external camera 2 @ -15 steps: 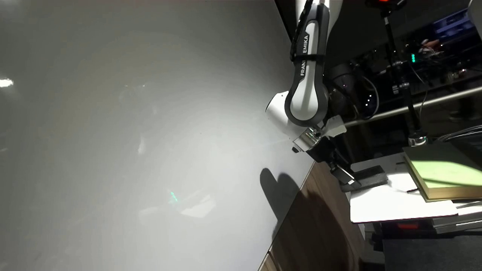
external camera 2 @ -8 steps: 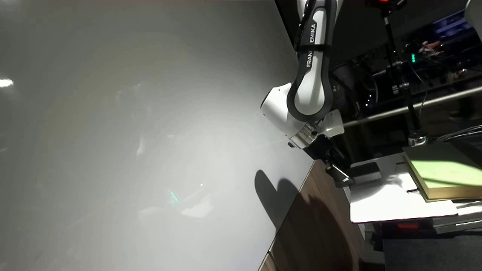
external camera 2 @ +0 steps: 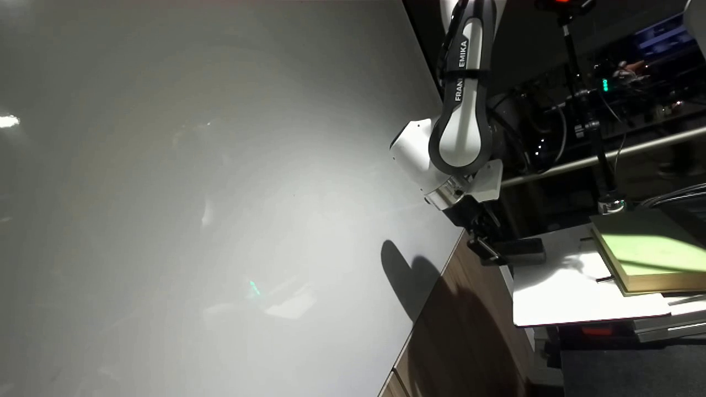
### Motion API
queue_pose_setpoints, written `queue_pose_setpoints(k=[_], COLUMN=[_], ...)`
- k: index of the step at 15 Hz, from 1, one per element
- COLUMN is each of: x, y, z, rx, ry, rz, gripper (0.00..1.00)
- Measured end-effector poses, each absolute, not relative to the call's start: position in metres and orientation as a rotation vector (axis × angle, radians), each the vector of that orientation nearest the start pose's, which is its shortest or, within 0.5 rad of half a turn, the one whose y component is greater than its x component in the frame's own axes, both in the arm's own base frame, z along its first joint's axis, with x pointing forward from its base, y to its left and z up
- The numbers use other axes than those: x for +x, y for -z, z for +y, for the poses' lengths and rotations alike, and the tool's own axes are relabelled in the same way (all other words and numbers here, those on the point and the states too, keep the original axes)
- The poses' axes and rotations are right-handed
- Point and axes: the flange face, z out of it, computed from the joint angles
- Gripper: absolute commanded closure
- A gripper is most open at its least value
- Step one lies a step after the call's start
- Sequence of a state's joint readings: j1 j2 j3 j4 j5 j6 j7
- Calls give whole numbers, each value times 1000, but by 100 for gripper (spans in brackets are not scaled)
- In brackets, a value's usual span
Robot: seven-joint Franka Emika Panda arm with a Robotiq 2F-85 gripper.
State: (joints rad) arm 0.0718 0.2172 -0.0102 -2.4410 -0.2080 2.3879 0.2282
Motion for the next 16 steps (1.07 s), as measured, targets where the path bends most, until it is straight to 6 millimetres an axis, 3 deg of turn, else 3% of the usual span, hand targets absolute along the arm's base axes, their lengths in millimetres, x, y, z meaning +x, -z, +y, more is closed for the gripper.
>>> queue_pose_setpoints(k=[7, 16], x=[454, 443], y=[-193, -178], z=[35, 29], rx=[-3158, -3113], ry=[-429, -560], rz=[108, 47], gripper=[69, 69])
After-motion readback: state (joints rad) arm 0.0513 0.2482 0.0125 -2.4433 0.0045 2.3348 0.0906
